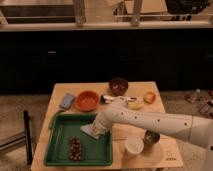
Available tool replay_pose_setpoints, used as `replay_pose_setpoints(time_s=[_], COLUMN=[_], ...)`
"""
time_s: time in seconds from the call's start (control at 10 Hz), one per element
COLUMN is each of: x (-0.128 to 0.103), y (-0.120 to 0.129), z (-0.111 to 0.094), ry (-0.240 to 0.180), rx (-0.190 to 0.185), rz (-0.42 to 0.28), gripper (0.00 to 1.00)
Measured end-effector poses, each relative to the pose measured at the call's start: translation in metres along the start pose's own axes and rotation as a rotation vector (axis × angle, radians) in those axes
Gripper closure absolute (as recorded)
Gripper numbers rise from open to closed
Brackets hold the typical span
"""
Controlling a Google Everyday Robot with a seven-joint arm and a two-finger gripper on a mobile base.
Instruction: Wipe red bowl with towel
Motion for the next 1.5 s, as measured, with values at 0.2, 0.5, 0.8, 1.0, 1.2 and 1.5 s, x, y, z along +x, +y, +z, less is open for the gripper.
replay_pose_setpoints(time_s=[0.2, 0.5, 0.8, 1.0, 1.2, 1.5], x=[0.001, 0.003, 0.009, 0.016, 0.021, 0.021], y=[-0.001, -0.004, -0.006, -0.006, -0.006, -0.006], z=[0.001, 0.004, 0.014, 0.022, 0.027, 0.026], ry=[-0.003, -0.009, -0.016, -0.020, -0.019, -0.009], rx=[-0.009, -0.020, -0.041, -0.052, -0.060, -0.056], rz=[0.004, 0.005, 0.017, 0.032, 0.042, 0.055], gripper=[0.24, 0.20, 0.20, 0.20, 0.21, 0.47])
